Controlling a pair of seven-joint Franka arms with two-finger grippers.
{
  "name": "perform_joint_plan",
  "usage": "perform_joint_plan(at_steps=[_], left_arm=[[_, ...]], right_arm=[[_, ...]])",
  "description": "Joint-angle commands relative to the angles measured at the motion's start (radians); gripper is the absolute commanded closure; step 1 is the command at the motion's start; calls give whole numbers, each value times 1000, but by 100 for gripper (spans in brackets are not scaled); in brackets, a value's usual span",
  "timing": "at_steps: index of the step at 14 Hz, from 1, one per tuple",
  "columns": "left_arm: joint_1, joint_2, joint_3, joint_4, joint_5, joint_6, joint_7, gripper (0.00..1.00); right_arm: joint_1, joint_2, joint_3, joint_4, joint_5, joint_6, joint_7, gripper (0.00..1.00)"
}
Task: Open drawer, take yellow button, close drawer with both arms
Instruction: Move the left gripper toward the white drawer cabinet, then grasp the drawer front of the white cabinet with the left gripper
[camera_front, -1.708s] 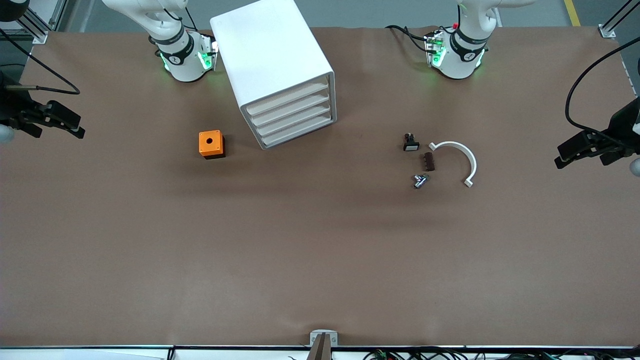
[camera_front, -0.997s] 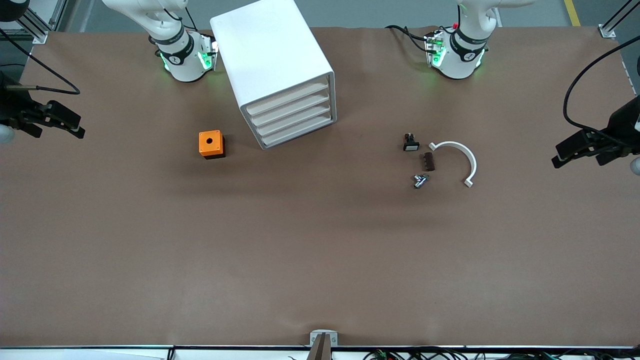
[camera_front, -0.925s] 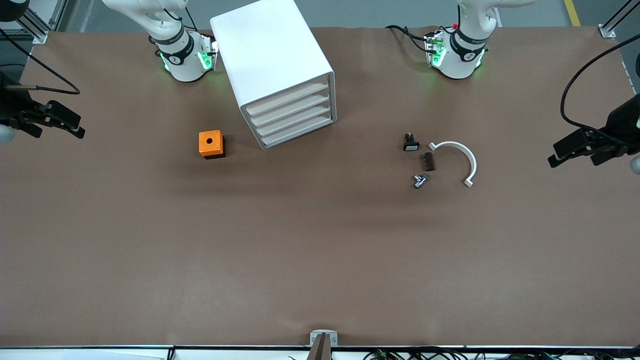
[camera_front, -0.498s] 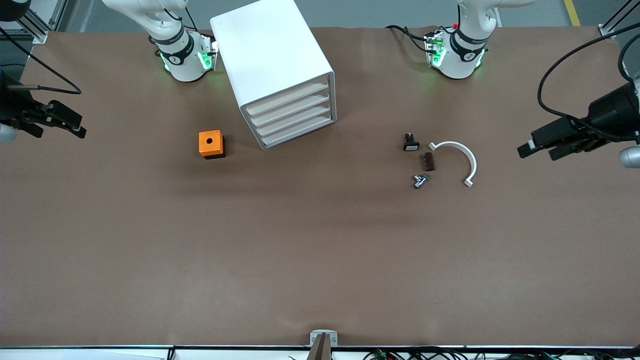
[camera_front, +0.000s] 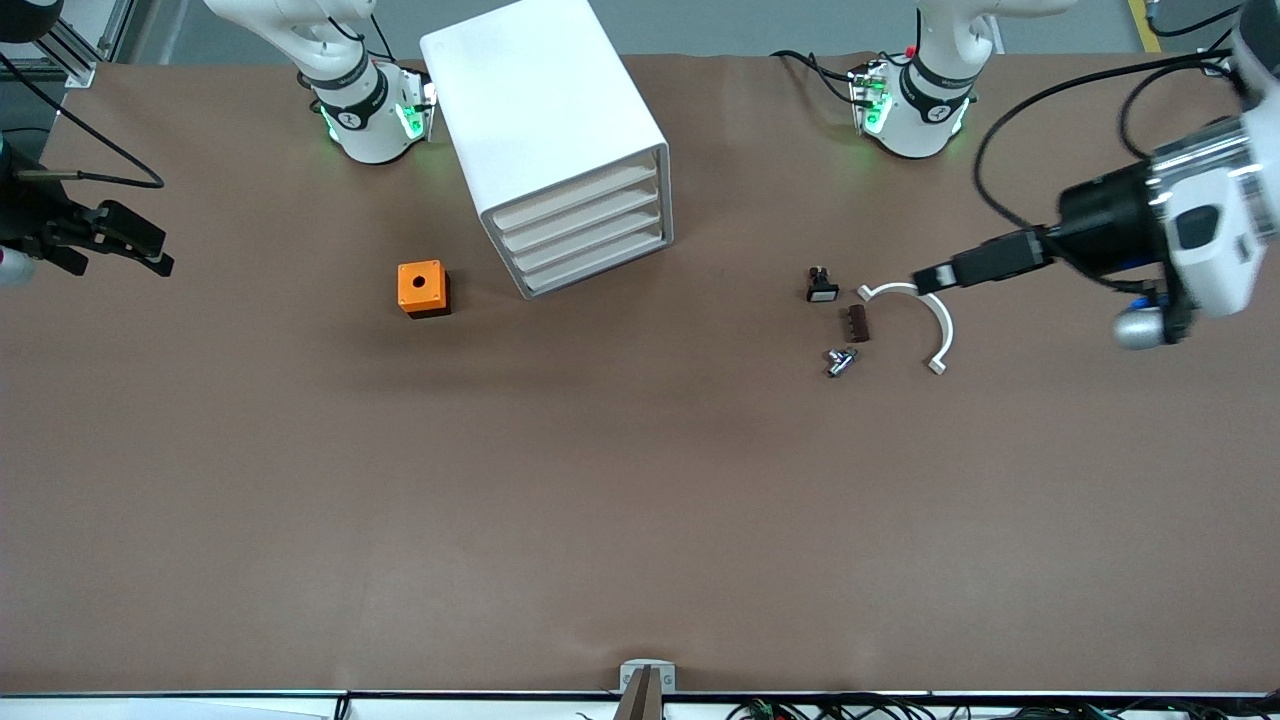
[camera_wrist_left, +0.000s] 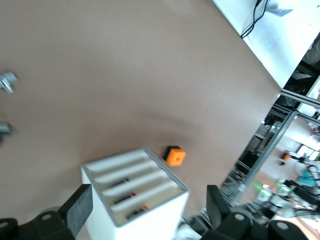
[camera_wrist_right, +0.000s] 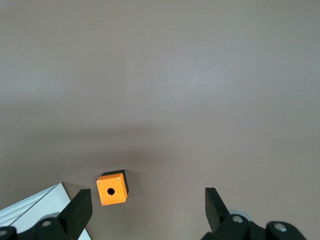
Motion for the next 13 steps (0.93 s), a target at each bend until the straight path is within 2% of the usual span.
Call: perform_joint_plan(at_steps=[1, 3, 13], left_arm=[[-43, 45, 0, 13, -102, 18, -146, 0], [-82, 78, 0, 13, -161, 21, -214, 0], [-277, 286, -2, 55, -150, 29, -718, 0]], right_arm=[[3, -21, 0, -19, 5, -2, 3, 0], [5, -21, -1, -19, 5, -8, 3, 0], [5, -20, -1, -19, 5, -8, 3, 0]])
